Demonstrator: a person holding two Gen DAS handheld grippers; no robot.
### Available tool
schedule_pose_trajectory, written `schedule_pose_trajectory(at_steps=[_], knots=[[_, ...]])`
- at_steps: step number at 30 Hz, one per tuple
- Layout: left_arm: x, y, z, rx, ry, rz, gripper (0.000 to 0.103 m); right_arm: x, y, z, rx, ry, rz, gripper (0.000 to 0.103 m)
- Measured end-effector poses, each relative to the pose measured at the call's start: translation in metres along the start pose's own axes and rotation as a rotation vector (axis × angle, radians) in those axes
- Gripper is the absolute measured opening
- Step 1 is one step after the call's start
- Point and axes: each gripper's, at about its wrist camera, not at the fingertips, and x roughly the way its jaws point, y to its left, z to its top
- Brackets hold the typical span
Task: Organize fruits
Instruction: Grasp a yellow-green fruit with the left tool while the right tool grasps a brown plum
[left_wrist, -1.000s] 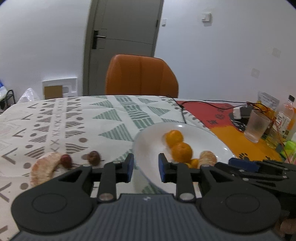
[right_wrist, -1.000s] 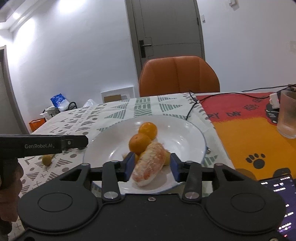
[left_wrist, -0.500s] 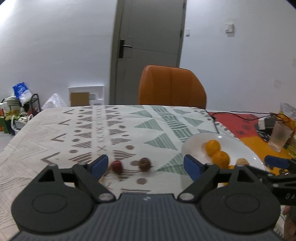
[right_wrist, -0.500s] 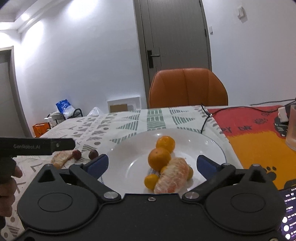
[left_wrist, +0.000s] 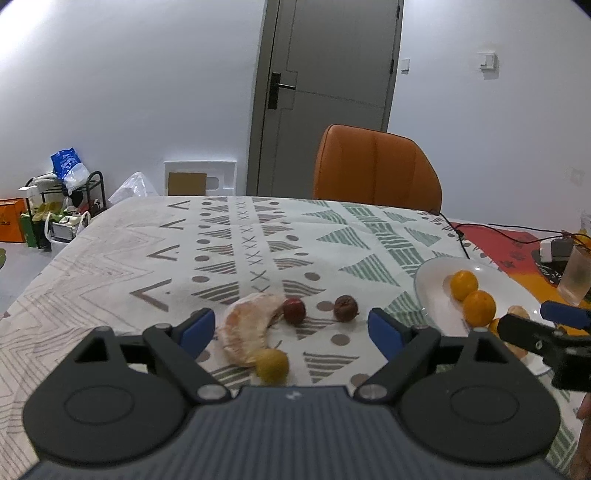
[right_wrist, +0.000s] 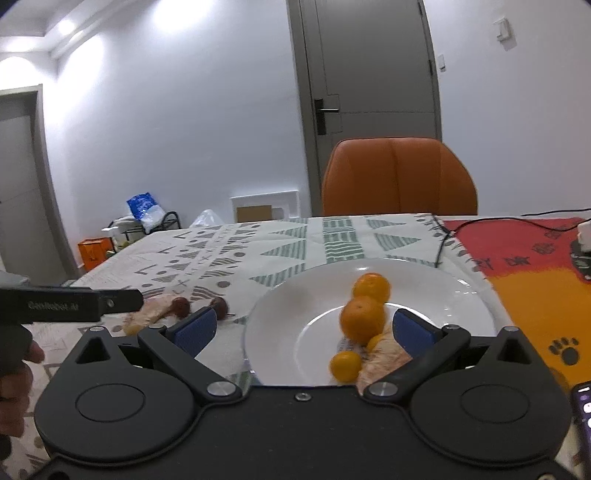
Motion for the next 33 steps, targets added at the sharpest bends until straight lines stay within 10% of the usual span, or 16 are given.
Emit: schedule_pose_trajectory(at_steps=[14,23,26,33], knots=[[0.014,0.016,-0.016,-0.024,0.042,-0.015,0.080,0.012,0.021,0.000,-0.015,0.028,0.060,0.103],[0.029,0.020,-0.023,-0.041,0.094,-0.045,0.050,0.022,0.034,0.001,-0.038,0.049,0.071,0.103],[0.033,0.022,-0.025,-0.051,0.112,-0.043,0.022,0.028,0.039,0.002,-0.041,0.060,0.079,0.103],[0.022,0.040,-0.022,-0.077,0.080,-0.049,0.022,0.040,0.059,0.001,-0.060,0.080,0.112,0.103]])
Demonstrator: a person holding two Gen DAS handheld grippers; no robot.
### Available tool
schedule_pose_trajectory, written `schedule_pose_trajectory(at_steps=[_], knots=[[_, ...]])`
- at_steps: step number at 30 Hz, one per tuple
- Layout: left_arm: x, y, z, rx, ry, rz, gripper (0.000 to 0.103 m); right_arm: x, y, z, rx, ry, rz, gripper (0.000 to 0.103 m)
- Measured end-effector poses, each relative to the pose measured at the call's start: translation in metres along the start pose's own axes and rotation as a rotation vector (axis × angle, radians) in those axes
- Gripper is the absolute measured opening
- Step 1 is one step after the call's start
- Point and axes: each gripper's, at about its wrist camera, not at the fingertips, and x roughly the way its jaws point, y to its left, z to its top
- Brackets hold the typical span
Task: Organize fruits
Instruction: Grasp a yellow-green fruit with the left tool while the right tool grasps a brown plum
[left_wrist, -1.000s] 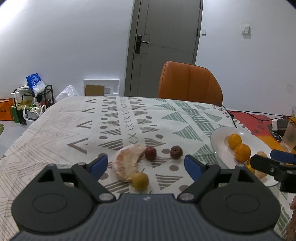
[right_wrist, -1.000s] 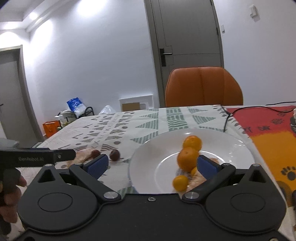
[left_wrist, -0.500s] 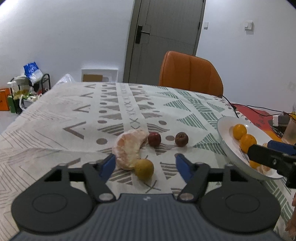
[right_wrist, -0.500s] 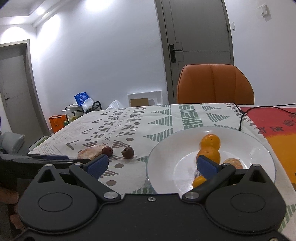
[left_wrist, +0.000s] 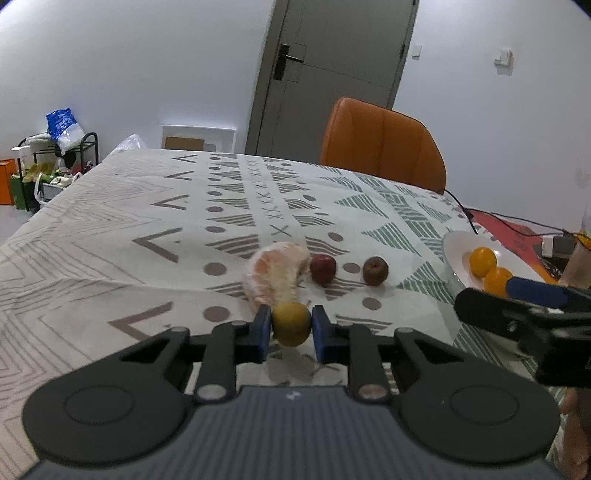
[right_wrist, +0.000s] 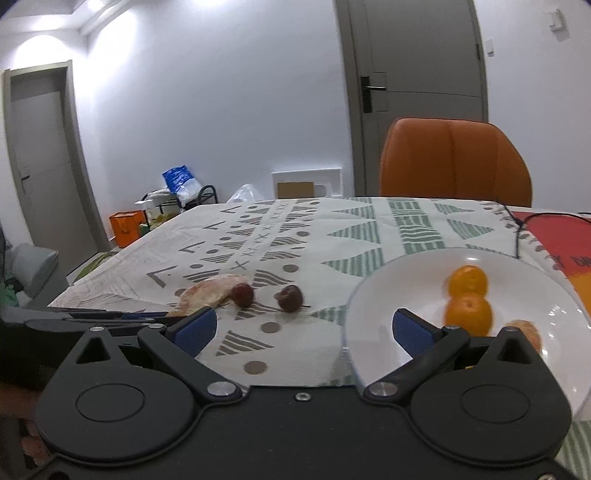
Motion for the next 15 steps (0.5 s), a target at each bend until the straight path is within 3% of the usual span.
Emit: schedule_pose_trajectory(at_steps=[15], knots=[[-0.014,0.044,0.008,-0.060,-0.031,0.071,0.022,0.039,0.026,0.009,-0.083,0.075,0.014,0.067]])
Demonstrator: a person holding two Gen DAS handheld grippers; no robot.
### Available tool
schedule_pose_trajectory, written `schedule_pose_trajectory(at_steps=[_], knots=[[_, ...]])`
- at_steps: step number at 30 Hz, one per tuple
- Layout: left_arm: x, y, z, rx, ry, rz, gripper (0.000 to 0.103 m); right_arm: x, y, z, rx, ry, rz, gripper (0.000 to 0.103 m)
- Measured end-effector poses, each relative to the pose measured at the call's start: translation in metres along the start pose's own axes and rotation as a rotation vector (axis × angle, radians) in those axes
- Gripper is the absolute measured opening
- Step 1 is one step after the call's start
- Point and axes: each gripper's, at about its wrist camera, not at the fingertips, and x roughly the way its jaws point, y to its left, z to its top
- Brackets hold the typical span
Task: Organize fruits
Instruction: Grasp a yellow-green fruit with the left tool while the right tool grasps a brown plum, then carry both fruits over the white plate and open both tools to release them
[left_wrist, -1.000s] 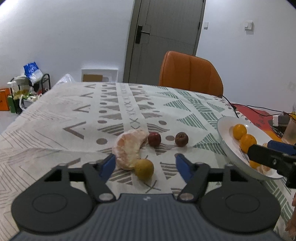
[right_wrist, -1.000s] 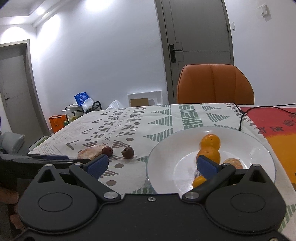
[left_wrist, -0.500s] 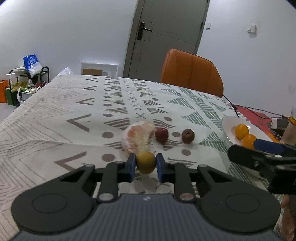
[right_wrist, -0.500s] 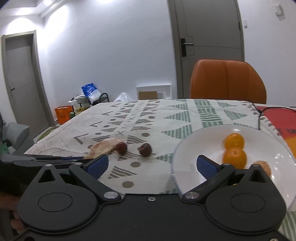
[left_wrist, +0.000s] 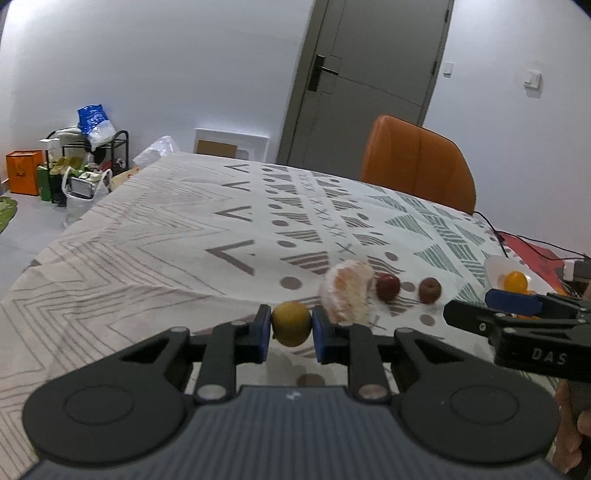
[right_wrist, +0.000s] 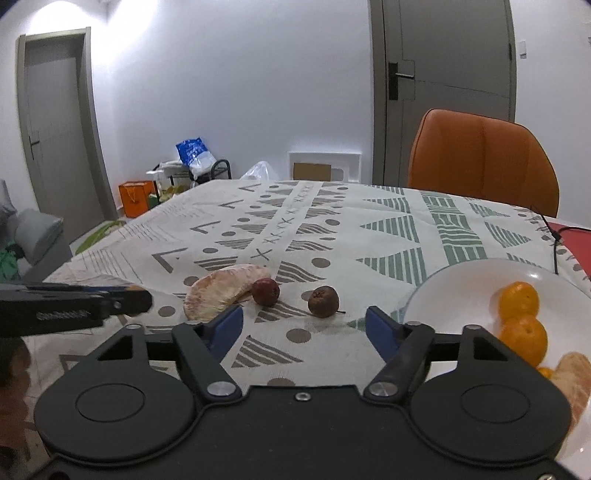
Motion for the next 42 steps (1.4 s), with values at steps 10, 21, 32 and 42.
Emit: schedule_pose_trajectory(at_steps=[10,21,32,42], knots=[[-0.005,0.025,0.007,-0.034,-0.021,0.045,0.022,0.030,0.002,0.010,-0.047,0.056,-0.042,0.039],[-0.005,0.039,0.011,-0.048,-0.027,0.064,0.022,0.049,0.007,0.014,-0.105,0.086,-0.099,0.034],[-0.008,0.037,0.015,-0.037,-0.025,0.039,0.022,0.036,0.012,0.014,-0.112,0.062,-0.108,0.022],[-0.010,0.007,0.018,0.008,-0.038,0.016,0.022,-0.006,-0.005,0.019,-0.037,-0.043,-0.091,0.022]])
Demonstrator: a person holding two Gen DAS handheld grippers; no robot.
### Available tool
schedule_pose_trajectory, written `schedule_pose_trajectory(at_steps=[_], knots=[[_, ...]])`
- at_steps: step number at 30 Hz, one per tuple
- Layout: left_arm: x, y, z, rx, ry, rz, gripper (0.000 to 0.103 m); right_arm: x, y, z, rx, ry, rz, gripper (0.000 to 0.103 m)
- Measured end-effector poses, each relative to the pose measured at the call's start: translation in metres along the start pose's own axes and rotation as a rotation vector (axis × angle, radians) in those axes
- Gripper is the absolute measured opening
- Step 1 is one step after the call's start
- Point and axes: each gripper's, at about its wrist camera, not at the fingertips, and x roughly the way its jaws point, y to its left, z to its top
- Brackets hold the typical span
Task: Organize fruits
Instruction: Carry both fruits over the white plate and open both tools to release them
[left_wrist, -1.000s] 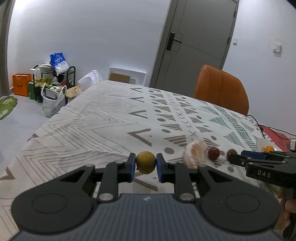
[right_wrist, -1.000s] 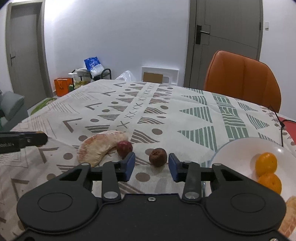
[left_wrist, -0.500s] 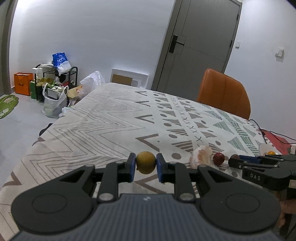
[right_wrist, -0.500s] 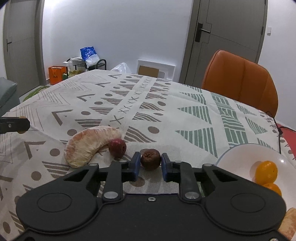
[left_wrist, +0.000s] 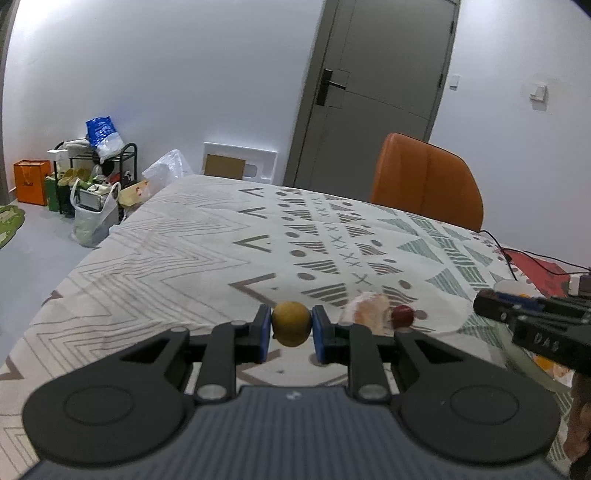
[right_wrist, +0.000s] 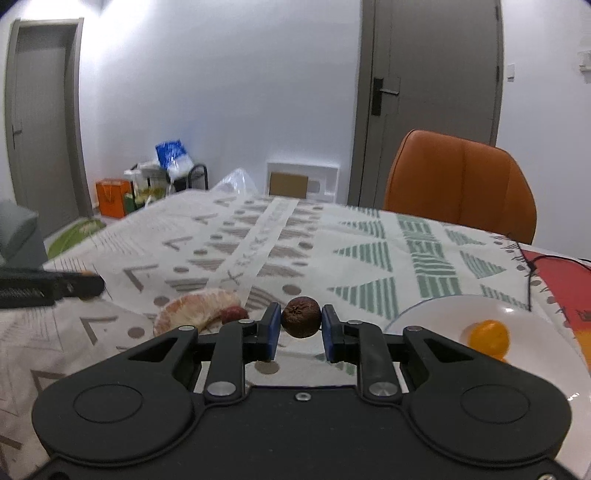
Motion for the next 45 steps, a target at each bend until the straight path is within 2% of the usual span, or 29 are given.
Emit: schedule_pose_trajectory(at_steps=[12,25,45], knots=[[-0.003,-0.045,-0.002,0.057,-0.009,-0.049,0.022,-0.033,-0.035,-0.007,0.064,-0.050,-0.021,0.022],[0.001,-0.092,-0.004,0.117,-0.007,-0.115,0.022,-0.060,-0.074,-0.020,0.127,-0.086,-0.084,0.022],[0.012,-0.159,-0.007,0.206,-0.001,-0.177,0.022,-0.086,-0.134,-0.047,0.228,-0.103,-0.150,0.022]])
